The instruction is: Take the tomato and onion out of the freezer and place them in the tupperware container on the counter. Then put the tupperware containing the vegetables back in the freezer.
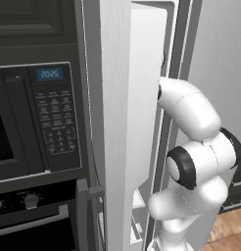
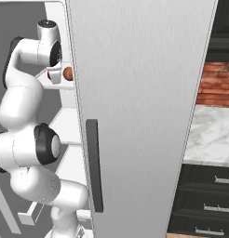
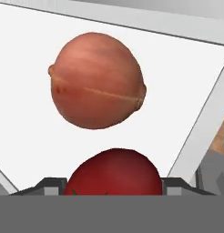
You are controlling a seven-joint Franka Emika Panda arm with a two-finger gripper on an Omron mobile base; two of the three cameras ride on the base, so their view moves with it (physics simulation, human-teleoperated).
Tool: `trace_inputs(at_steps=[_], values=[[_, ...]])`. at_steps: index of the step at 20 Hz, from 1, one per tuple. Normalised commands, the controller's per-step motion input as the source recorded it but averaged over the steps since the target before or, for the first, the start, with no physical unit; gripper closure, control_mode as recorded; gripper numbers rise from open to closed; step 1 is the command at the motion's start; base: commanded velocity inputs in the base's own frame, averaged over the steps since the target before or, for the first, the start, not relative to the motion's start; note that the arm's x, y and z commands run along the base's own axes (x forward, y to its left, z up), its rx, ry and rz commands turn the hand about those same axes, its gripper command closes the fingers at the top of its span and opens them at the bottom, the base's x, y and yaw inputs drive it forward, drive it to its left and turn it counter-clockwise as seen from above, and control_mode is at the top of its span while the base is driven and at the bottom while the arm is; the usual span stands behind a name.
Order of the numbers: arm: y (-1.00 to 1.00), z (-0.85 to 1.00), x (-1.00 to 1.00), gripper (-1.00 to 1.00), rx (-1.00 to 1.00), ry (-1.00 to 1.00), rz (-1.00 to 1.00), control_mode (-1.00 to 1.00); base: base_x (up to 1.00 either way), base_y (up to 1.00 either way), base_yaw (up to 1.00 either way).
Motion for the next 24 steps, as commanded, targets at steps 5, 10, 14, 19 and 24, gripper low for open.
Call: trace_inputs(at_steps=[5,10,14,19,24], values=[[-0.34,0.00,-0.82,1.00,0.08,-0.05,-0.02,-1.00,0.00,0.00,0.00],[-0.38,0.06,-1.00,1.00,0.05,-0.05,0.00,-1.00,0.00,0.00,0.00],[-0.38,0.10,-1.00,1.00,0.00,-0.04,0.00,-1.00,0.00,0.00,0.00],[-0.32,0.13,-0.96,1.00,-0.03,-0.04,0.05,-1.00,0.00,0.00,0.00],[-0.33,0.17,-0.80,1.00,-0.15,-0.03,0.22,-1.00,0.00,0.00,0.00]])
